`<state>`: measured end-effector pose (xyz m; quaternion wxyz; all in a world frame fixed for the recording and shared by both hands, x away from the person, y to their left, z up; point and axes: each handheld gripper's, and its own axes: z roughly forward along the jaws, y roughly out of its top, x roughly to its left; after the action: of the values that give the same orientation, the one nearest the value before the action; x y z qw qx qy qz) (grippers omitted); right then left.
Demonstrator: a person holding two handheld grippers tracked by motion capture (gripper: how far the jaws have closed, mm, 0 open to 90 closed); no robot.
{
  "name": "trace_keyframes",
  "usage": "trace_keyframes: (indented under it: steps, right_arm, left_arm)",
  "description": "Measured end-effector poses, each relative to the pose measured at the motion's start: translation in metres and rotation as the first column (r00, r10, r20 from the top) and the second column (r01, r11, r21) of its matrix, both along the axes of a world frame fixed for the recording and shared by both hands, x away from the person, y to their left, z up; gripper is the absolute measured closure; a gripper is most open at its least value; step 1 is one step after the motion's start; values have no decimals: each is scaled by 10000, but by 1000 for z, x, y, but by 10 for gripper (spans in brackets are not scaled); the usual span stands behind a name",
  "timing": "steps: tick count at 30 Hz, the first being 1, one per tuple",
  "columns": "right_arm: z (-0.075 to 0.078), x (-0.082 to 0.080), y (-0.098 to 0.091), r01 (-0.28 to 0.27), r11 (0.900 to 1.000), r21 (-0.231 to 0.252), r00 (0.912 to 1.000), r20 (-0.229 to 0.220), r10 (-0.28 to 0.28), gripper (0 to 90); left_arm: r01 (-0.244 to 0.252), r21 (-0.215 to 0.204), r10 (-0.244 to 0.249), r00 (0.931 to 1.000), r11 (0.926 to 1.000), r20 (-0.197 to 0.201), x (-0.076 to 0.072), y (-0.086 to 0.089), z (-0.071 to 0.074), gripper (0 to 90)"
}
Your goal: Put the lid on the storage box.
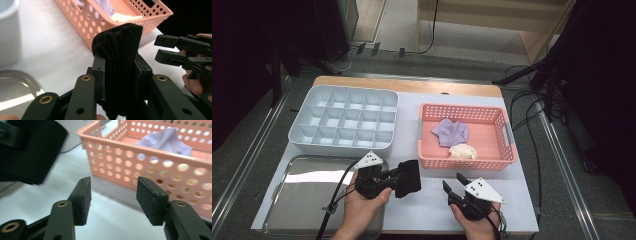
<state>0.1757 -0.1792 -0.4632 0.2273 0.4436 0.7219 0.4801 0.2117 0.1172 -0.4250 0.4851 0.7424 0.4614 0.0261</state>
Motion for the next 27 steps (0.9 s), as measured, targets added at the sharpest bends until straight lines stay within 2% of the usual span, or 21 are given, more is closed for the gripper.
trace_keyframes:
  steps: [9,15,19,24,27]
  right_arm:
    - [-3,8,-19,396,9989,-231,9991,-134,-400,415]
    - [-10,4,-32,835,9962,231,9962,-259,-829,409]
    - [-9,1,-35,908,9959,55,9957,-190,-907,405]
    - [-9,-2,-37,973,9950,203,9949,-274,-967,405]
    - [-9,-3,-37,955,9954,79,9952,-223,-953,405]
  left_arm:
    - [-376,81,372,9982,9993,463,0,22,13,697]
    - [-550,95,544,9971,9984,528,4,39,19,698]
    - [-734,-12,734,9959,9973,531,7,49,21,697]
    - [-796,36,792,9953,9968,553,8,56,23,697]
    - [-907,0,905,9943,9959,569,9,61,24,697]
